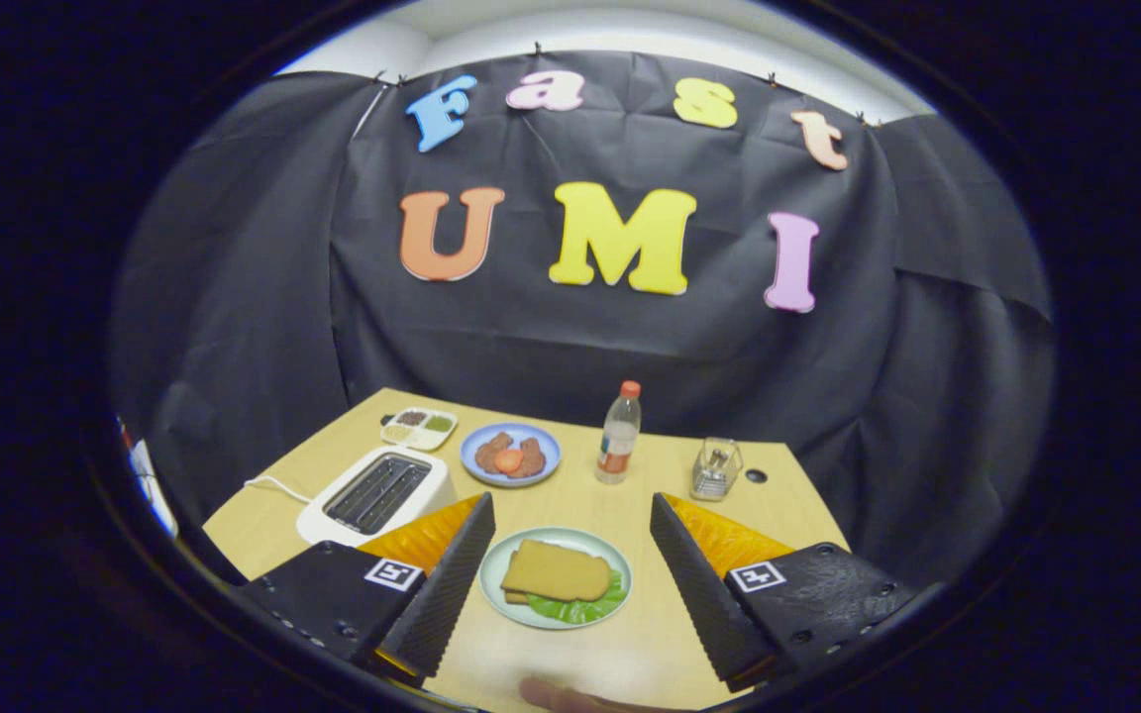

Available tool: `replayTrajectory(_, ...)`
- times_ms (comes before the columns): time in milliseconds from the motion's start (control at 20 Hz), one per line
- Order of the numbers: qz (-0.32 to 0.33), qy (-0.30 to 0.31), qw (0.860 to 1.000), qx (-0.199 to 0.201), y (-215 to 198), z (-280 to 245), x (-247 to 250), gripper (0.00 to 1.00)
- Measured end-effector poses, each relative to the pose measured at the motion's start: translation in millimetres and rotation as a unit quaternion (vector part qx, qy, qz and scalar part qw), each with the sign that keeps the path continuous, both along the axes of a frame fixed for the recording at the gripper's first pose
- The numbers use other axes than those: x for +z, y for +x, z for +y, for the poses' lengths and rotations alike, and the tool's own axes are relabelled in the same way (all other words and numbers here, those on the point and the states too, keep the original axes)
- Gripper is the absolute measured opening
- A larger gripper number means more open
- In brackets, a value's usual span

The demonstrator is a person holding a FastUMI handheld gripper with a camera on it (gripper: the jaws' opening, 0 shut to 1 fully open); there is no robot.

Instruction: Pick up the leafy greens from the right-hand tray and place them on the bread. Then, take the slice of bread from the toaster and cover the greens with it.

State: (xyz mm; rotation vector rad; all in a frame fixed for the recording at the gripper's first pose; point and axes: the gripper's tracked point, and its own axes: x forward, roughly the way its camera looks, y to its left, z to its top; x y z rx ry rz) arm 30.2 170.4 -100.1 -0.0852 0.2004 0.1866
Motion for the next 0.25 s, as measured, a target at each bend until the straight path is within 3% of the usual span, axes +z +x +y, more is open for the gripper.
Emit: replayTrajectory(250,-0.056,0.005,0.998,-0.009,-47.4,-2.5,36.3,0.96)
